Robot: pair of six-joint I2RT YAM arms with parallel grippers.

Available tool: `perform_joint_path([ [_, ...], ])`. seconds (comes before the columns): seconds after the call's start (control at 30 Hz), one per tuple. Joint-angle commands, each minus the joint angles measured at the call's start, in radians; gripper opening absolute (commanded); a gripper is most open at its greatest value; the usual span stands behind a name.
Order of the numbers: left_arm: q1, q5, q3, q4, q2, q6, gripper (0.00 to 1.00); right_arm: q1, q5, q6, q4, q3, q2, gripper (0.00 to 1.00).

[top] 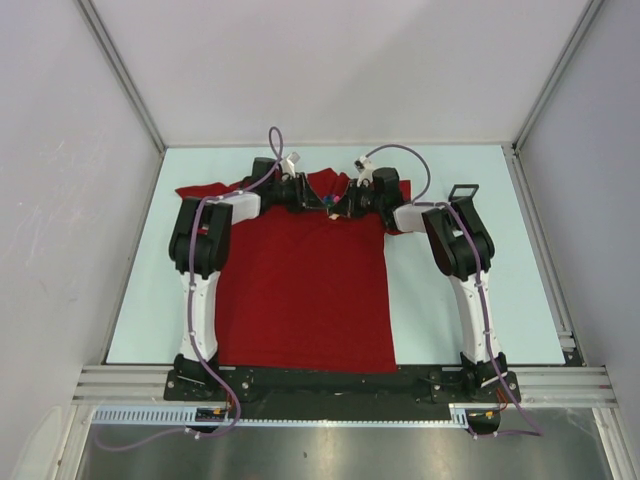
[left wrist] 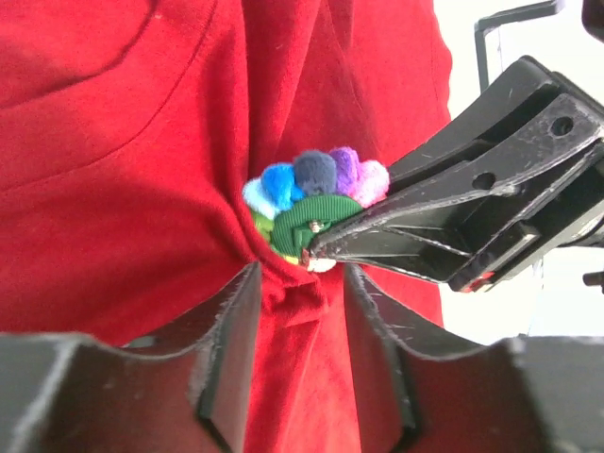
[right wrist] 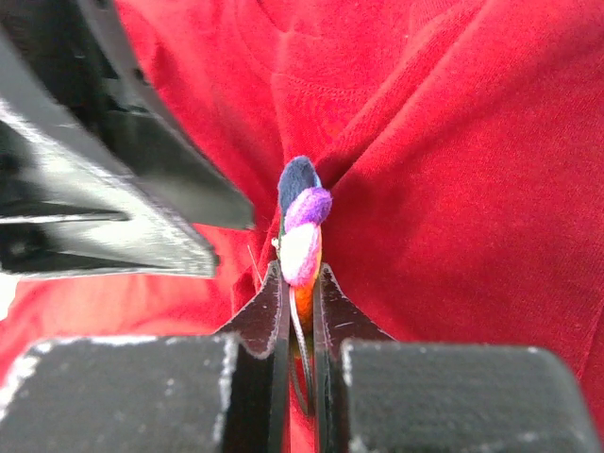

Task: Remove the brooch from the garment

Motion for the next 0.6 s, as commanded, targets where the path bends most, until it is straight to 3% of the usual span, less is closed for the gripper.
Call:
perform_joint_path([
  [0.0,0.028,0.014,-0.062,0.161,-0.118,-0.025,0.46,0.047,0.168,-0.129,-0.088,0.004,-0.092,0.00],
  [0.23,0.031,-0.033,-0.045,0.135,-0.081,-0.057,0.40,0.128,0.490,-0.288,-0.208,0.006,-0.159,0.00],
  [0.33,0.031,-0.072,-0.011,0.084,-0.041,-0.073,0.37,0.179,0.703,-0.372,-0.233,0.004,-0.184,0.00],
  [0.57,0.031,-0.127,0.056,0.038,0.029,-0.119,0.41,0.291,0.997,-0.581,-0.201,0.009,-0.176,0.00],
])
